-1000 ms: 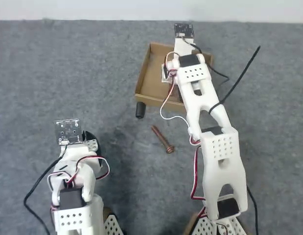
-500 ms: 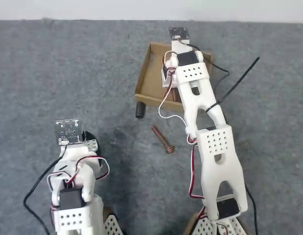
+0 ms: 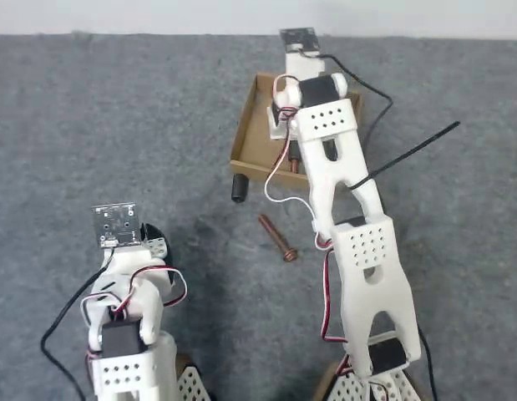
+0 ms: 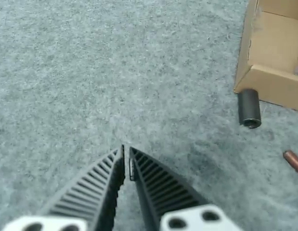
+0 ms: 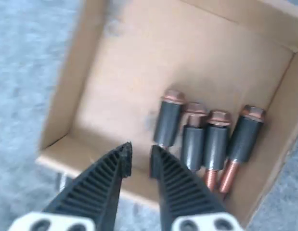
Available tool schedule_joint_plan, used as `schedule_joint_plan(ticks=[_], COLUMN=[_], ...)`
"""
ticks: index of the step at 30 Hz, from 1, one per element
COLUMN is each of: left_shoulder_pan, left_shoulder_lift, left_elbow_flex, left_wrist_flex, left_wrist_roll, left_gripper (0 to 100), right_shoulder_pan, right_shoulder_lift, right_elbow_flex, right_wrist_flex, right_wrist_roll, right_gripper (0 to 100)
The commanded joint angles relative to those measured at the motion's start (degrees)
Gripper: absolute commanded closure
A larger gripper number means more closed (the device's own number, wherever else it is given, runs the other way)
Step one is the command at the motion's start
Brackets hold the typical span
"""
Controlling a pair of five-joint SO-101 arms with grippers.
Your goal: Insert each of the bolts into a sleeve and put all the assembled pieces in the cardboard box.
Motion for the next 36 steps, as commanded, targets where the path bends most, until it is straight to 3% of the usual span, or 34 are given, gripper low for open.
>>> schedule_joint_plan(ticks=[1,5,16,25,30,36], left_shoulder_pan=[-0.3,-0.3,-0.3,-0.4,-0.4,-0.4], left_shoulder_lift=[-1.1,-1.1,-1.1,-1.1,-1.1,-1.1], left_elbow_flex=[-0.6,-0.6,-0.6,-0.6,-0.6,-0.6], left_wrist_flex=[0.0,0.0,-0.1,-0.1,-0.1,-0.1], left_wrist_roll=[-0.5,-0.5,-0.5,-0.5,-0.5,-0.5], left_gripper=[99,99,99,99,99,99], right_shoulder_pan=[-2.8,-5.6,-16.3,-18.1,-18.1,-18.1], right_shoulder_lift=[-8.4,-15.0,-31.4,-25.3,-19.3,-14.8], right_elbow_flex=[-1.8,4.6,29.2,32.6,32.5,32.5], right_wrist_flex=[0.8,1.2,0.7,-1.8,-3.6,-9.8], right_wrist_roll=[-2.3,-6.9,-7.4,-11.8,-11.8,-11.9], right_gripper=[98.9,98.9,98.8,98.1,87.4,90.9])
